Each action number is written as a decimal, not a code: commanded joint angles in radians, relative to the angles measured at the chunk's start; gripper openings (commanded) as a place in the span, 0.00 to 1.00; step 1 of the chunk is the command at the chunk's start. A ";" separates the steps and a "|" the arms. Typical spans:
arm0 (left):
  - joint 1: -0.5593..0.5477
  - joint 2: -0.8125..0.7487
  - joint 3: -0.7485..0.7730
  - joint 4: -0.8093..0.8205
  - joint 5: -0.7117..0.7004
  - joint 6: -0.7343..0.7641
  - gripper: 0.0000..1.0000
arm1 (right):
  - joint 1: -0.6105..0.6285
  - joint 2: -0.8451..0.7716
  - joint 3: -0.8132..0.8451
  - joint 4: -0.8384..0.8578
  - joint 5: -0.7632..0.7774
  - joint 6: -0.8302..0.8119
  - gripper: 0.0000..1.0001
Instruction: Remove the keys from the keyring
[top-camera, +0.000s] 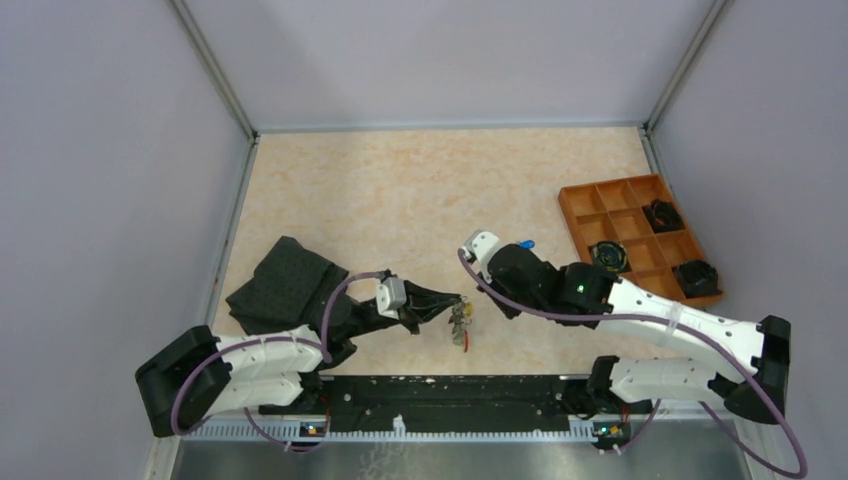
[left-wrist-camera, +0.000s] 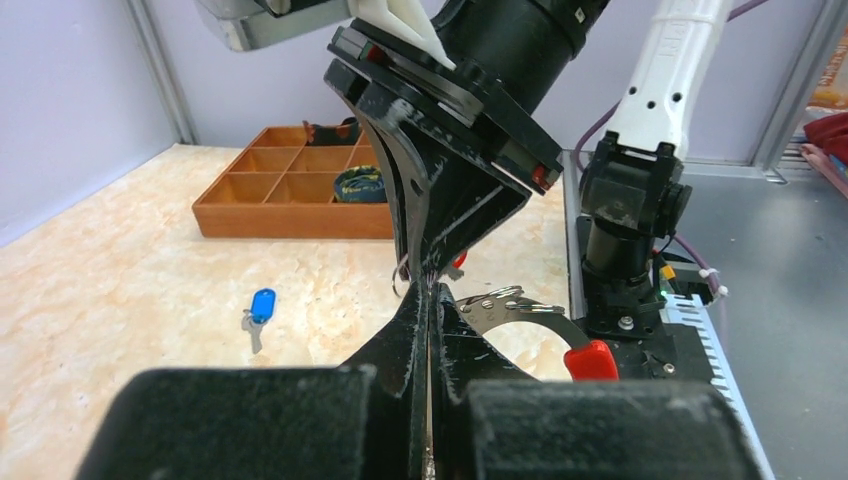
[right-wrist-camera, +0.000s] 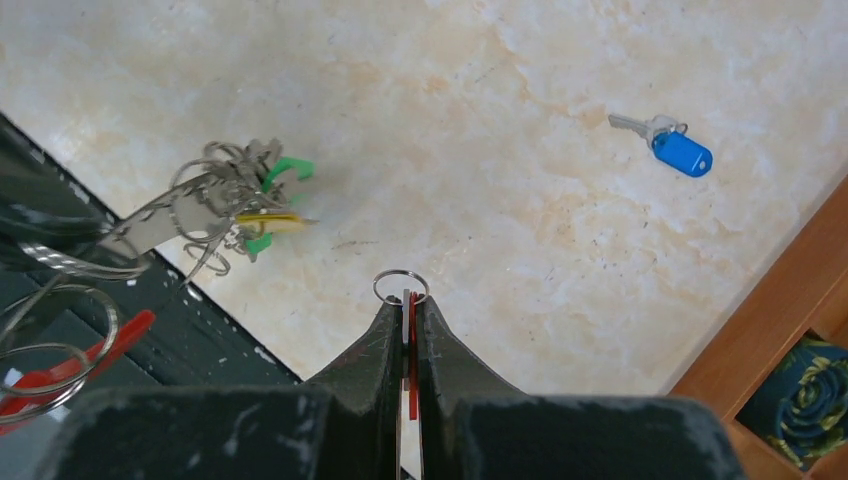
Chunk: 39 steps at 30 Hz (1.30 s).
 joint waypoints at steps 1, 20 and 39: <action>0.029 -0.033 0.001 0.055 -0.053 -0.031 0.00 | -0.091 -0.027 -0.033 0.092 0.000 0.096 0.00; 0.235 -0.043 0.197 -0.470 -0.125 -0.325 0.00 | -0.486 0.180 -0.331 0.683 0.209 0.589 0.00; 0.246 -0.102 0.237 -0.661 -0.235 -0.347 0.00 | -0.549 0.229 -0.378 0.805 0.148 0.576 0.23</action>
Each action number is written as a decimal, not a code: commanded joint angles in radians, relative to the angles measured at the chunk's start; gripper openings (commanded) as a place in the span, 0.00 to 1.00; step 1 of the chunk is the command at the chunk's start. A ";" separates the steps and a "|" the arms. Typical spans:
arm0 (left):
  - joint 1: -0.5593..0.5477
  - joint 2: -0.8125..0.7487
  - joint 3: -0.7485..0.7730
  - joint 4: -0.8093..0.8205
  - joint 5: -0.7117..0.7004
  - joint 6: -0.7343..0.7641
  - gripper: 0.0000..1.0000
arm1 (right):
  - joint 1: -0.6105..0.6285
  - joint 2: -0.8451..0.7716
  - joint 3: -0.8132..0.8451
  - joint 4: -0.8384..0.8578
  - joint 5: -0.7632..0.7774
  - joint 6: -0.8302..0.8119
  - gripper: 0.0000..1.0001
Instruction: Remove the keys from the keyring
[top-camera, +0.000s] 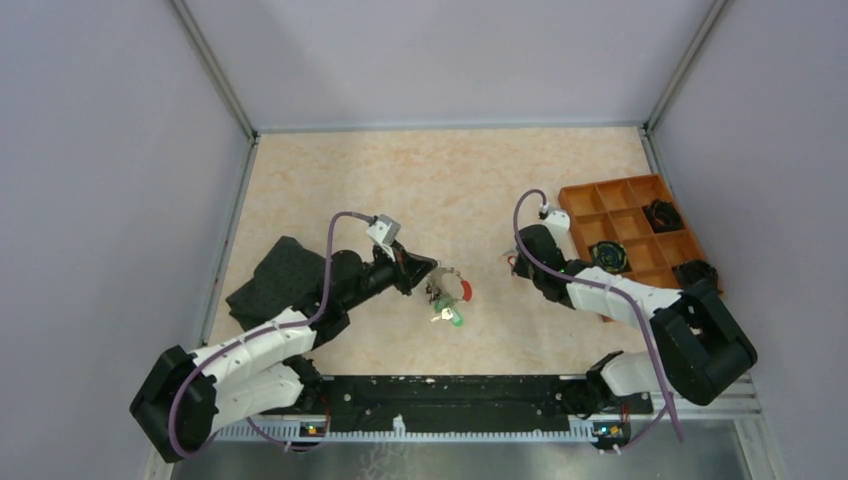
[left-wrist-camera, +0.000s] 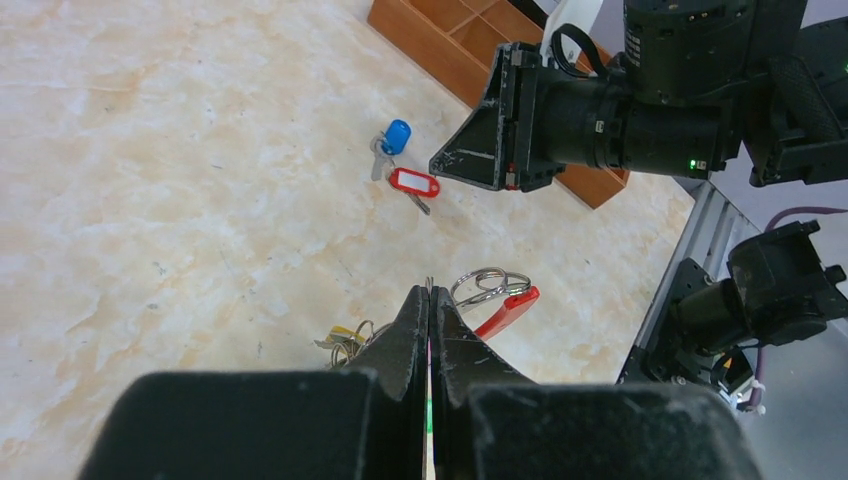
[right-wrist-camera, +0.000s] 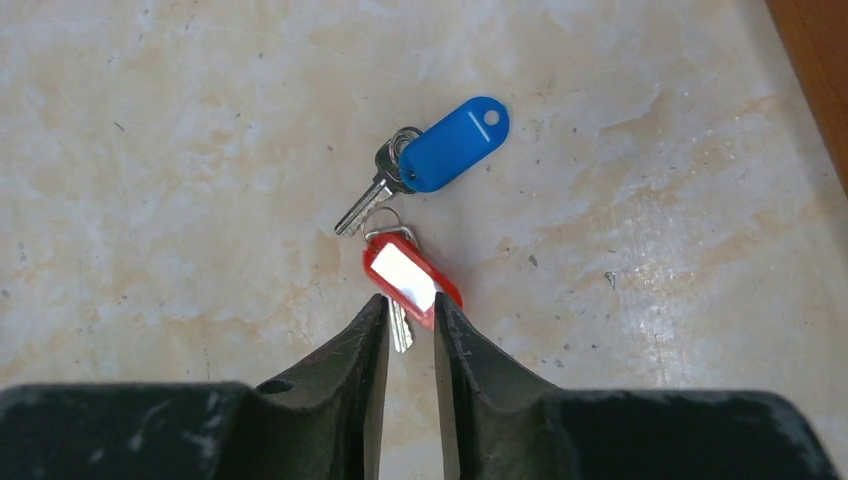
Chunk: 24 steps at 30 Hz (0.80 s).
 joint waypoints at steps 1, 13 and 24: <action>0.007 -0.038 0.039 -0.005 -0.054 0.000 0.00 | -0.010 -0.034 0.038 0.041 -0.018 -0.024 0.26; 0.032 0.038 0.077 -0.065 -0.172 -0.047 0.00 | -0.010 -0.203 0.076 -0.079 -0.021 -0.105 0.90; 0.222 0.277 0.230 -0.156 -0.158 -0.099 0.06 | -0.009 -0.297 0.124 -0.130 -0.059 -0.177 0.99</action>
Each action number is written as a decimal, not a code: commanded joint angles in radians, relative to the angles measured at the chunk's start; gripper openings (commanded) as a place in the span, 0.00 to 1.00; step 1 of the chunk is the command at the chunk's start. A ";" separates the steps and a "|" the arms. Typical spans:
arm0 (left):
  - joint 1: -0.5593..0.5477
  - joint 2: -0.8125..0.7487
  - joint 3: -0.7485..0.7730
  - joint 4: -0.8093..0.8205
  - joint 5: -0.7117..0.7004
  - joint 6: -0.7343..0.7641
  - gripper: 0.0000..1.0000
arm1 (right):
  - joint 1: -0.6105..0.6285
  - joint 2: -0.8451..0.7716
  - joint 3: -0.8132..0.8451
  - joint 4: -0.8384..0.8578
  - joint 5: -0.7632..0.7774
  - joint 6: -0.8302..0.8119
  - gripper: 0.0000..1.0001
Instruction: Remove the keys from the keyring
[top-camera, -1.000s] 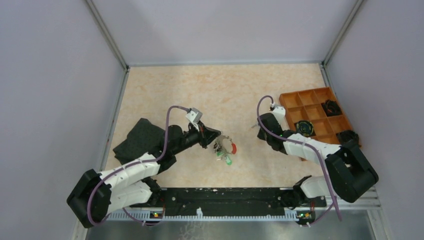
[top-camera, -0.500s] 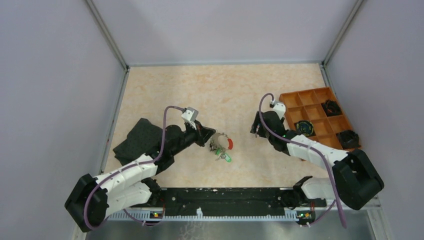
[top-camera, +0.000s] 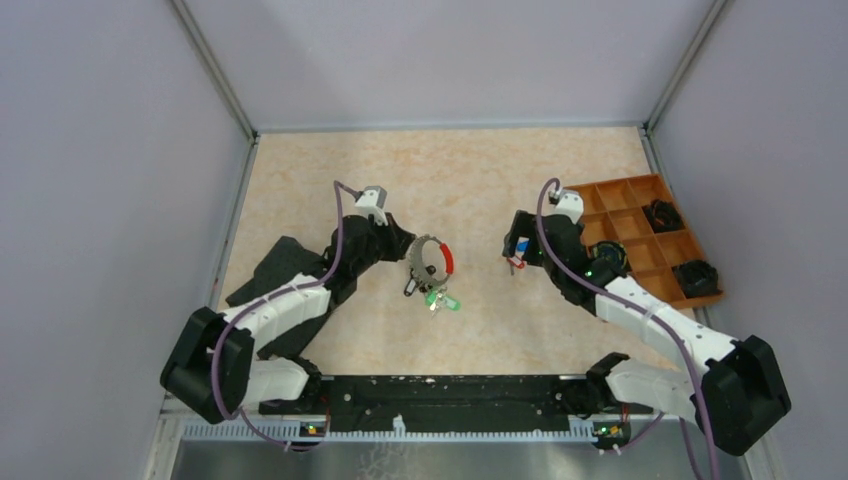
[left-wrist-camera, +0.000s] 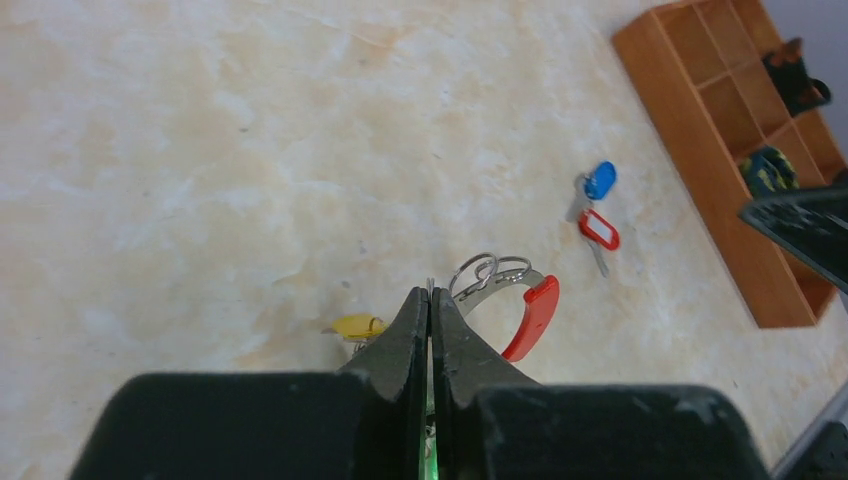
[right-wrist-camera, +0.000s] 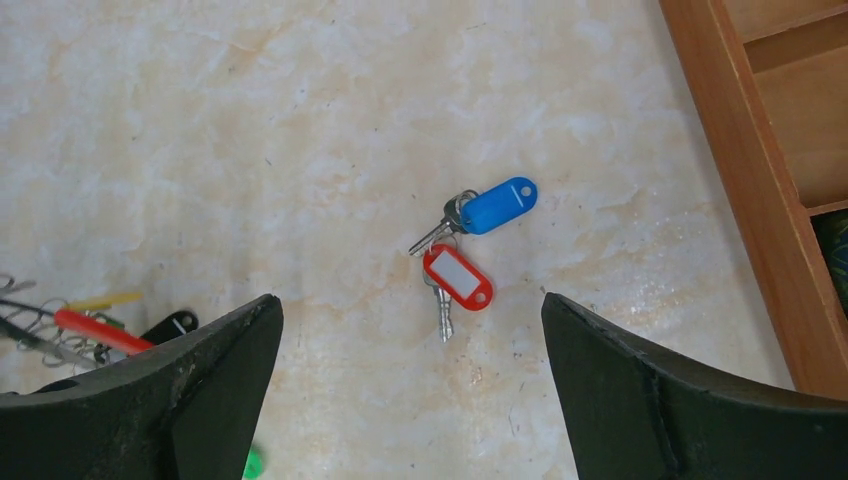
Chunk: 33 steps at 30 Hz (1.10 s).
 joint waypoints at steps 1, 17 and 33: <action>0.074 0.080 0.086 -0.001 0.007 -0.031 0.07 | -0.009 -0.055 0.046 0.005 -0.039 -0.047 0.99; 0.178 0.206 0.302 -0.143 0.191 0.025 0.98 | -0.009 -0.052 0.065 0.018 -0.118 -0.068 0.99; 0.178 0.050 0.420 -0.588 0.330 0.074 0.99 | -0.009 -0.097 0.102 0.000 -0.083 -0.048 0.99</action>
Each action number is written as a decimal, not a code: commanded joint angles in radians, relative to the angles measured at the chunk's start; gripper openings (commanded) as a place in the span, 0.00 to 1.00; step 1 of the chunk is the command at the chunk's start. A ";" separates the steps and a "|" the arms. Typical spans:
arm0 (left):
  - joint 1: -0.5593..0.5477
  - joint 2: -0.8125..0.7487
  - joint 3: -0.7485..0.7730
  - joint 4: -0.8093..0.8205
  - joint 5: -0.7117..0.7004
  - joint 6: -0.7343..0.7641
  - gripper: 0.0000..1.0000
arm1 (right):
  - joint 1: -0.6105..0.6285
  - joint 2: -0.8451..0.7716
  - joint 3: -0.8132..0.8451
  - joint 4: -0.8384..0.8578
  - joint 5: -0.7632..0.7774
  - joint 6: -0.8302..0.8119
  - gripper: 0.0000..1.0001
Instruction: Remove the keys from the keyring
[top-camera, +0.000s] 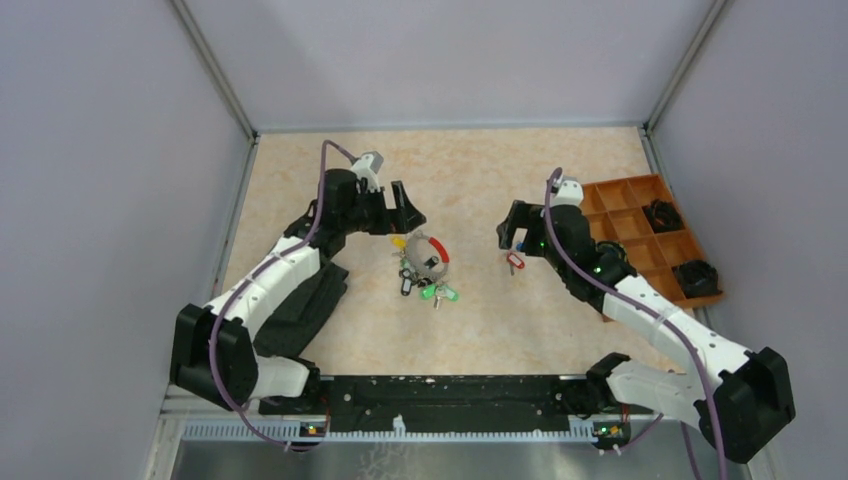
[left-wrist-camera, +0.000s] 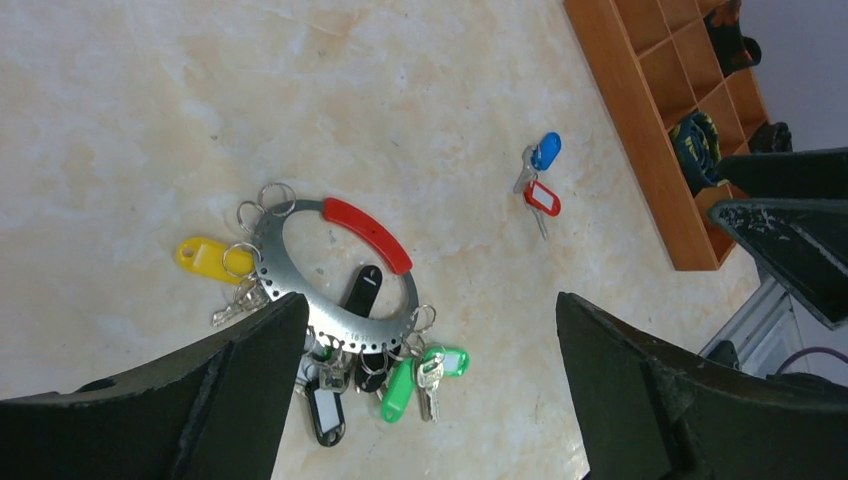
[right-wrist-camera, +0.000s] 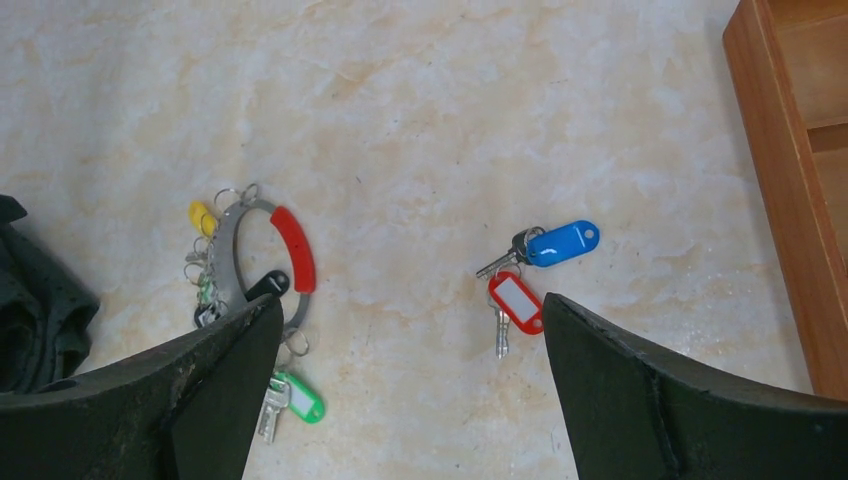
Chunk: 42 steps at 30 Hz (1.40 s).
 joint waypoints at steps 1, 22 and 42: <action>0.000 -0.071 0.034 -0.132 0.043 0.042 0.99 | -0.006 -0.054 0.018 0.016 0.038 0.017 0.99; 0.000 -0.249 -0.063 -0.116 -0.008 0.162 0.99 | -0.007 -0.190 0.000 0.048 -0.039 -0.044 0.99; 0.000 -0.258 -0.085 -0.095 0.006 0.168 0.99 | -0.006 -0.196 -0.011 0.005 -0.122 -0.036 0.99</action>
